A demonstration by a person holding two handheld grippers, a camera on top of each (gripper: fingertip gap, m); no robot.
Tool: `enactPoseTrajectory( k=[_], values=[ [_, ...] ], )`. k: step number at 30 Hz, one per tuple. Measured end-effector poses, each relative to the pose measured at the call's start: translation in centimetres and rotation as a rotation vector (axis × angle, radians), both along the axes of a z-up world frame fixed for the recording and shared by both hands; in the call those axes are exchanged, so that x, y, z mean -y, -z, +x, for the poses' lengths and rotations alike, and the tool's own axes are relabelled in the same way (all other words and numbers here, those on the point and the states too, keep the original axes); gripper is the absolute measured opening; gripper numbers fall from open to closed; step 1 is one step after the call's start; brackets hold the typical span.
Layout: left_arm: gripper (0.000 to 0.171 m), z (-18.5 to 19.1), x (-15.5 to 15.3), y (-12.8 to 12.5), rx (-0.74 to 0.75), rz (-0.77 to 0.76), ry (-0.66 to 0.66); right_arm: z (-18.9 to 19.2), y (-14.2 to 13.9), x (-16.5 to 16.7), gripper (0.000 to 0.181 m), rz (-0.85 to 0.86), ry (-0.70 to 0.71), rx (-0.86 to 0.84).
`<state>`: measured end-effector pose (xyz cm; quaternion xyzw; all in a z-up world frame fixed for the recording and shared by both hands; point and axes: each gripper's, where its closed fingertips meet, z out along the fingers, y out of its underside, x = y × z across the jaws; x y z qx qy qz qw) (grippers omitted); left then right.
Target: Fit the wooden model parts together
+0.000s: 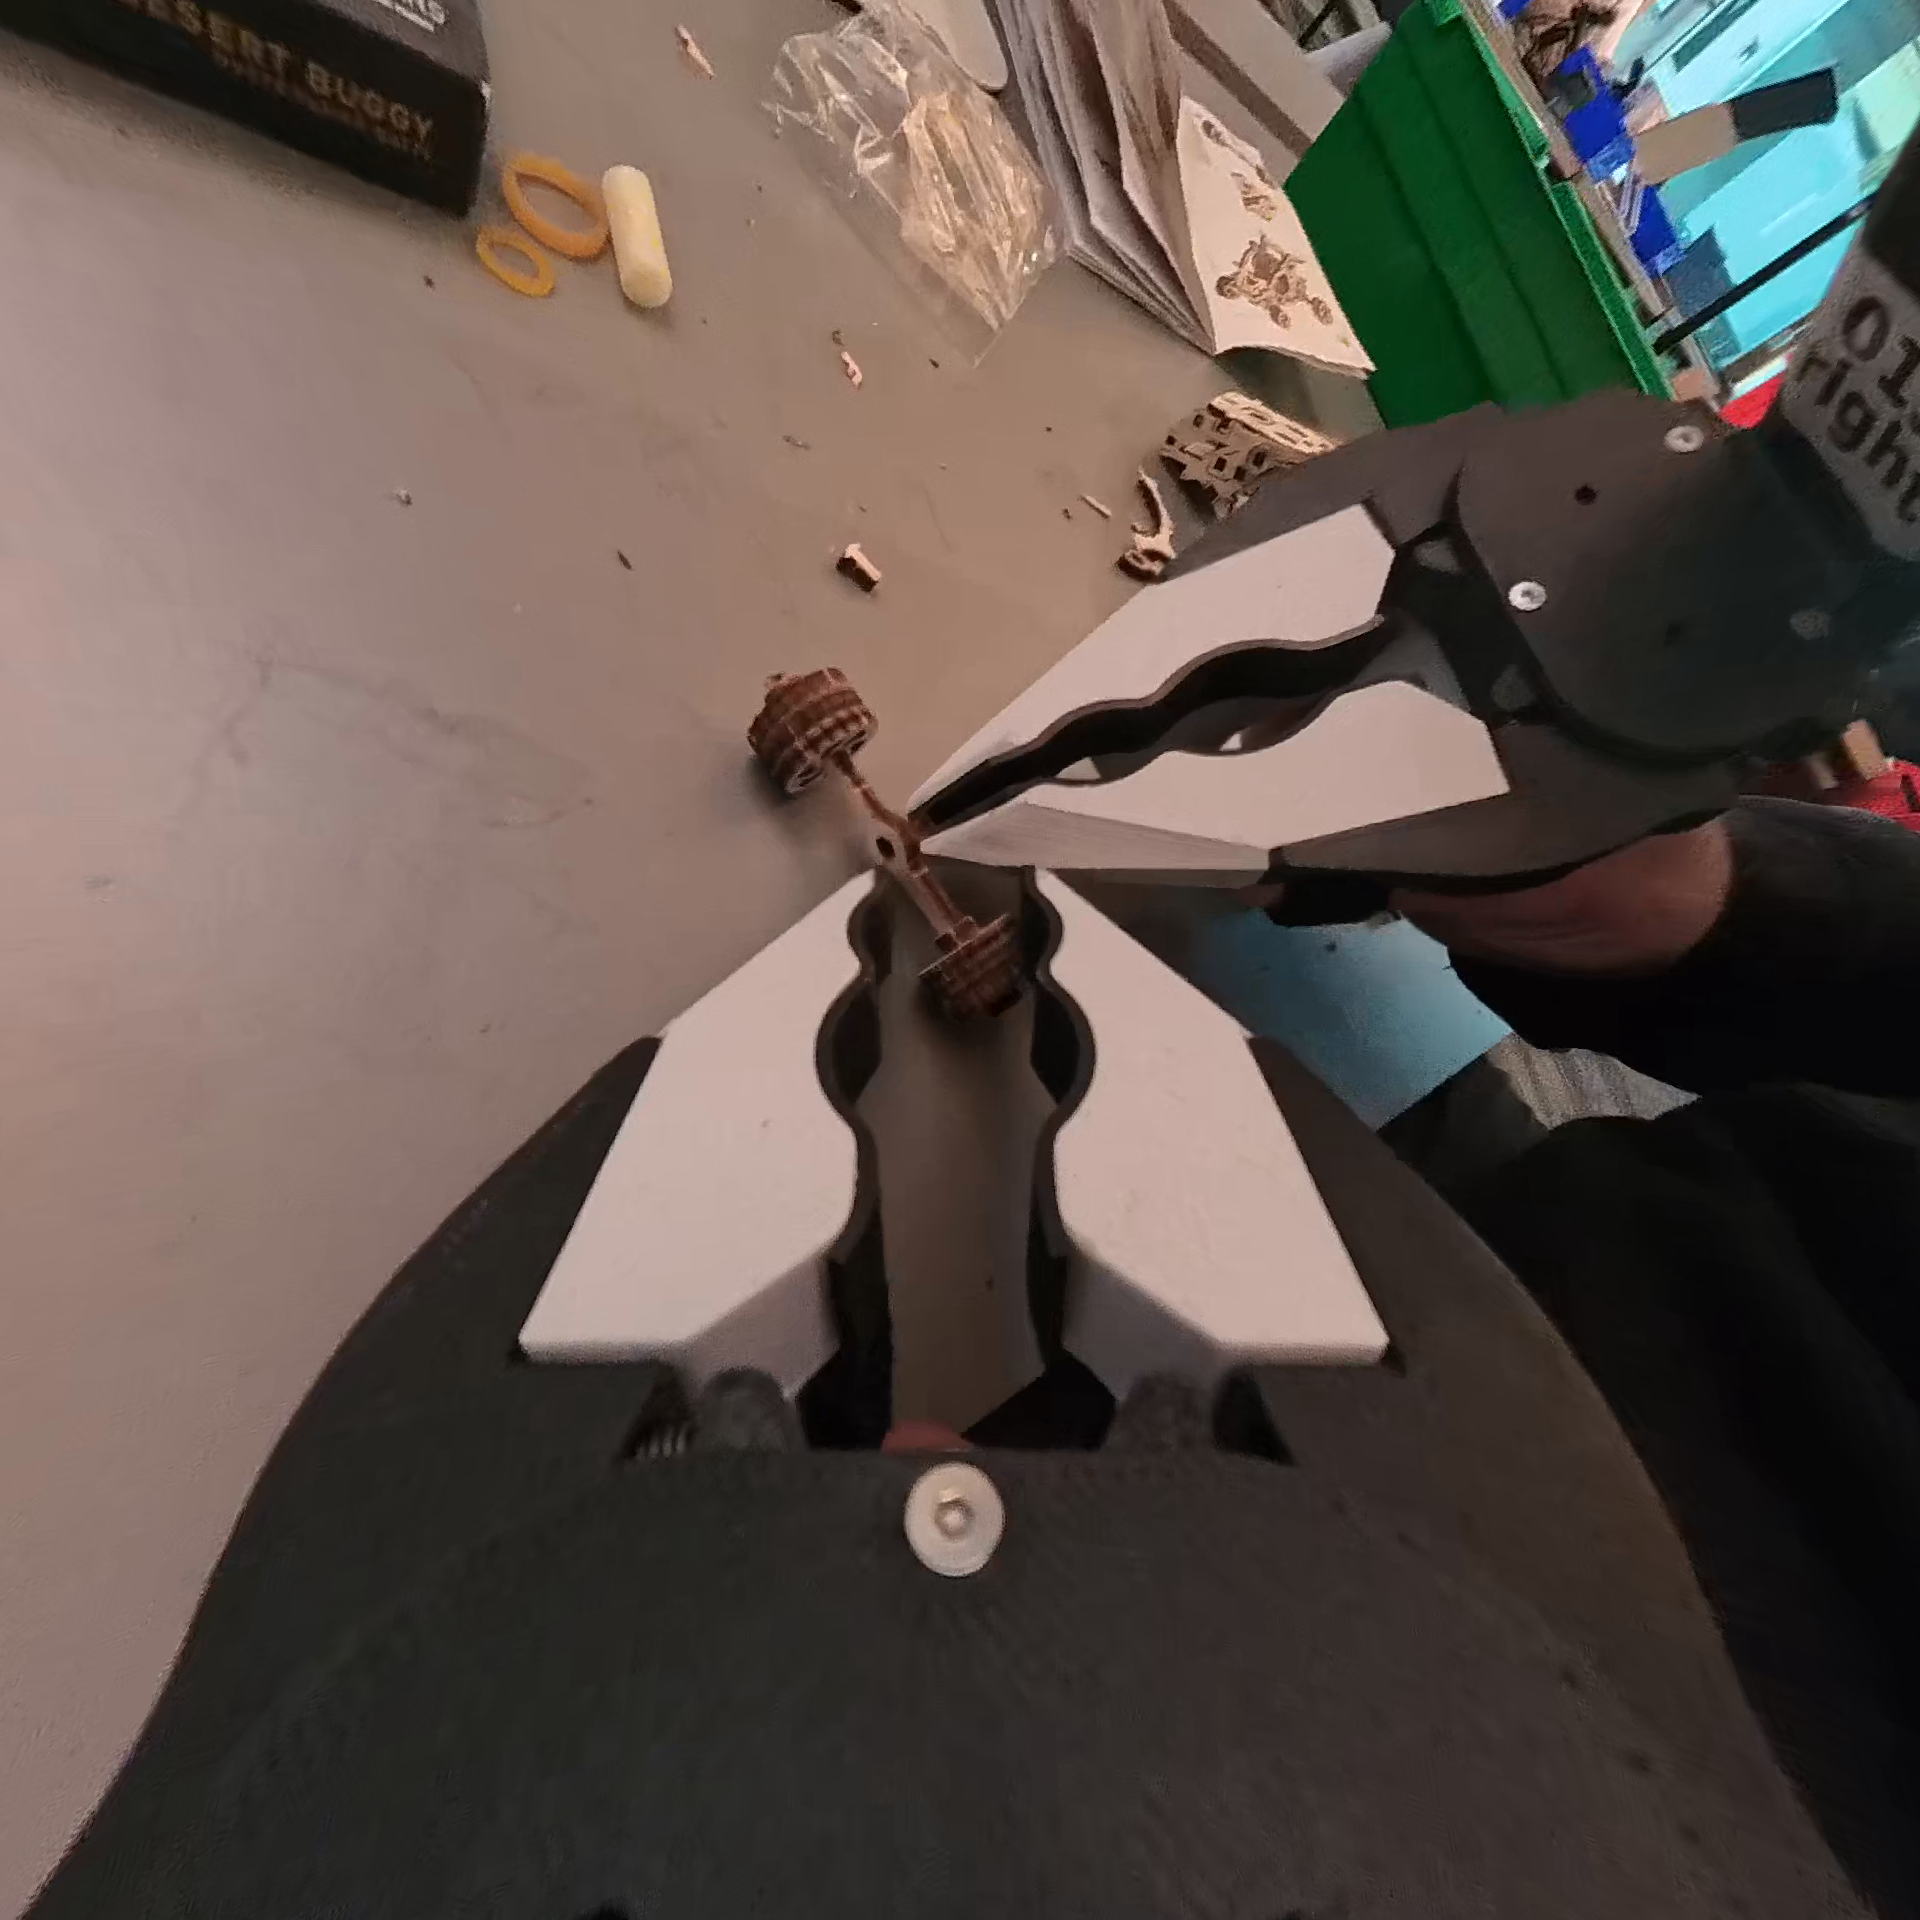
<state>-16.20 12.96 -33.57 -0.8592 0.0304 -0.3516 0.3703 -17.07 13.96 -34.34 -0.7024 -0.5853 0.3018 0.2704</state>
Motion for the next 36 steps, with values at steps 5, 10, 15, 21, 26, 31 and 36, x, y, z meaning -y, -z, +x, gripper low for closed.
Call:
enactPoseTrajectory(
  k=[5,10,15,21,26,31,36],
  values=[
    [0.022,-0.6,-0.3,-0.3,-0.008,0.03,-0.031,-0.2,0.1,0.1,0.0,0.006,-0.009,0.005],
    [0.015,-0.5,-0.5,-0.4,-0.016,0.054,-0.035,-0.3,0.2,0.2,0.001,0.013,-0.02,0.014],
    [0.005,-0.6,-0.6,0.0,-0.031,0.045,-0.048,-0.3,0.4,0.3,0.0,0.025,-0.035,0.026],
    [0.005,-0.9,-0.4,-0.1,-0.029,0.04,-0.05,-0.6,0.4,0.5,0.0,0.008,-0.055,0.022],
    [0.001,-1.3,-0.5,0.1,-0.099,0.052,-0.03,-0.7,0.5,0.6,0.0,-0.031,-0.072,0.027],
    [0.0,-1.7,-0.6,0.6,-0.125,0.04,-0.019,-0.7,0.7,0.7,0.0,-0.075,-0.082,0.036],
    [0.0,-1.4,-0.8,0.5,-0.178,0.052,0.009,-0.6,0.7,0.6,0.001,-0.127,-0.099,0.032]
  ],
)
